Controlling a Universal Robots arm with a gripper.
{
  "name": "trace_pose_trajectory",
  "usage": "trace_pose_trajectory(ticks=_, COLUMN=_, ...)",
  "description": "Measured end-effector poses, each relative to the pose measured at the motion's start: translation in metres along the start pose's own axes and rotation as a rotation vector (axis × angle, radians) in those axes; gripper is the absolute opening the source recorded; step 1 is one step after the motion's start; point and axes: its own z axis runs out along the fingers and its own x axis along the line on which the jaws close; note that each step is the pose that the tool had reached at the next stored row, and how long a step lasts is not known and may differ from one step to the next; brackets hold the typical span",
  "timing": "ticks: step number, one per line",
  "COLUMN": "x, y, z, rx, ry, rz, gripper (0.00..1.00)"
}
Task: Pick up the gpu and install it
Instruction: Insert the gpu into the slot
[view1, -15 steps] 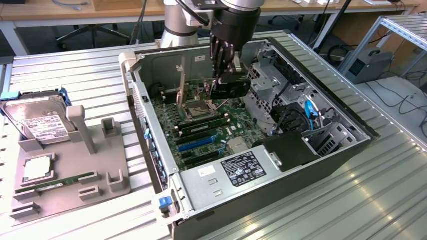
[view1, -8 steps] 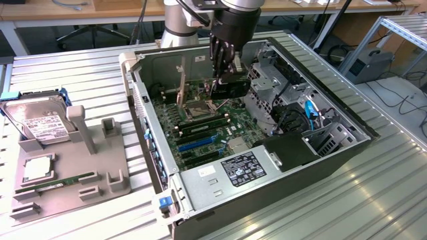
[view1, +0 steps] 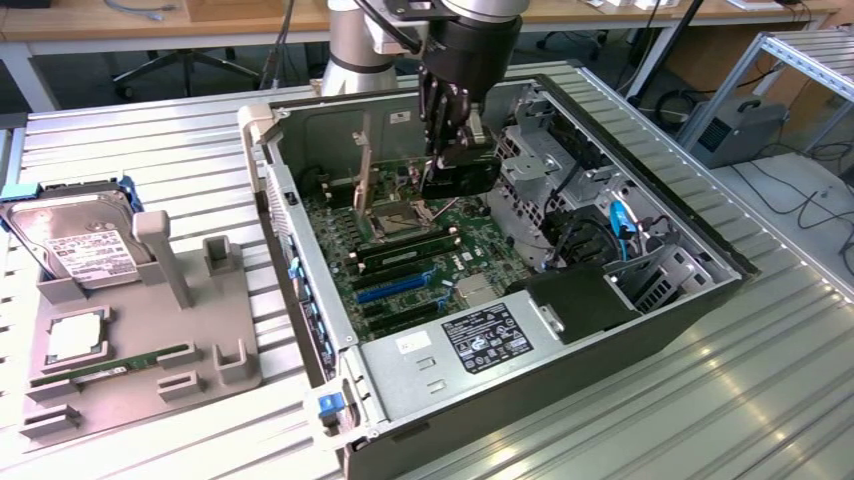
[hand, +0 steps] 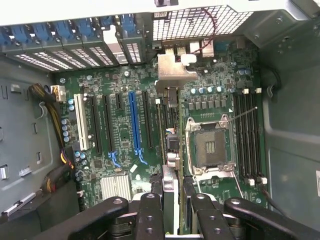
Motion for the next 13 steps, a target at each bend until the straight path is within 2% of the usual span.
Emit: trace_pose_trajectory(ticks=13, x=0.0, y=0.0, z=0.0, rx=-0.0007, ry=0.0004, rz=-0.026, gripper=0.27)
